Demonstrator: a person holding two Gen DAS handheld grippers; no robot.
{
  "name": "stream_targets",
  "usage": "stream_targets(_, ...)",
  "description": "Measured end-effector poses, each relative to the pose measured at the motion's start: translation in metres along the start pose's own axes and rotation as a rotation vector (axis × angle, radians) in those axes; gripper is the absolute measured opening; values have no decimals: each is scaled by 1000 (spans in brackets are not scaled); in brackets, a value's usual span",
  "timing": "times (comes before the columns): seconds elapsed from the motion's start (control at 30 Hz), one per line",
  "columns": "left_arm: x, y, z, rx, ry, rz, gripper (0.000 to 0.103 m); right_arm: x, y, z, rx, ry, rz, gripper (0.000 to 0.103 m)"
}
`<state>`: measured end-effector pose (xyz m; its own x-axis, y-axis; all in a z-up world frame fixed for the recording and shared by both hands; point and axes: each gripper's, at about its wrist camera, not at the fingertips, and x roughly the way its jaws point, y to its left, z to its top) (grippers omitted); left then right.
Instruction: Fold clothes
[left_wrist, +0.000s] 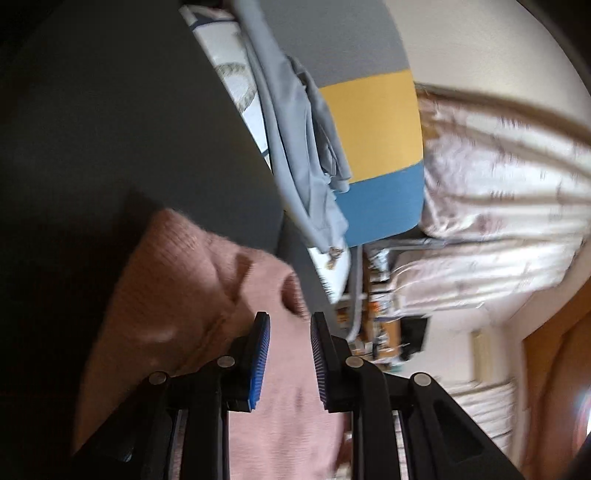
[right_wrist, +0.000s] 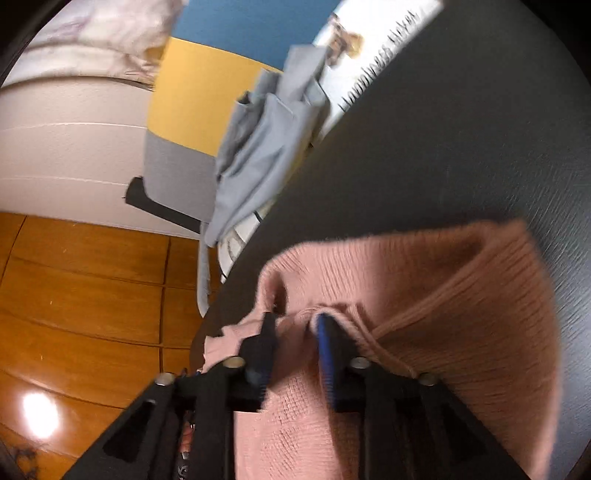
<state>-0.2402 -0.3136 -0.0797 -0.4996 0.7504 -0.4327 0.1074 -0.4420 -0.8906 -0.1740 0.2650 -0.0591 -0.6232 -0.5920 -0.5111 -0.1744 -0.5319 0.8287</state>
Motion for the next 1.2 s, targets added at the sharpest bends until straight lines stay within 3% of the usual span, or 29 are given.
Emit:
stream_targets(0.03, -5, -2, -3, 39, -15, 31, 21, -14, 3, 3, -44, -49, -38, 57)
stream_targets(0.27, -34, -18, -47, 287, -89, 160, 21, -70, 37, -13, -354, -114, -235, 57)
stream_targets(0.37, -22, -27, -70, 380, -64, 194, 21, -56, 46, -35, -502, -28, -342, 57)
stream_targets(0.5, -8, -37, -89, 475, -51, 252, 21, -24, 27, -35, -417, 53, -354, 53)
stream_targets(0.57, -7, -36, -94, 503, -73, 279, 21, -13, 20, -35, -388, 72, -348, 45)
stream_targets(0.6, -8, -34, -96, 510, -88, 281, 20, -14, 20, -35, -393, 63, -338, 21)
stream_targets(0.63, -9, -32, -98, 516, -101, 277, 20, -16, 22, -37, -402, 58, -332, 5)
stream_targets(0.7, -11, -30, -101, 525, -117, 267, 20, -24, 26, -38, -422, 27, -336, 6)
stream_targets(0.83, -10, -29, -103, 516, -125, 256, 20, -54, 34, -35, -455, -128, -389, 6)
stream_targets(1.0, -7, -29, -104, 496, -127, 242, 20, -35, 10, -36, -440, -44, -451, 8)
stream_targets(1.07, -8, -33, -104, 492, -124, 272, 20, -40, 6, -34, -410, -69, -416, 14)
stream_targets(1.2, -16, -51, -105, 510, -150, 356, 20, -60, 36, -42, -462, -171, -489, 24)
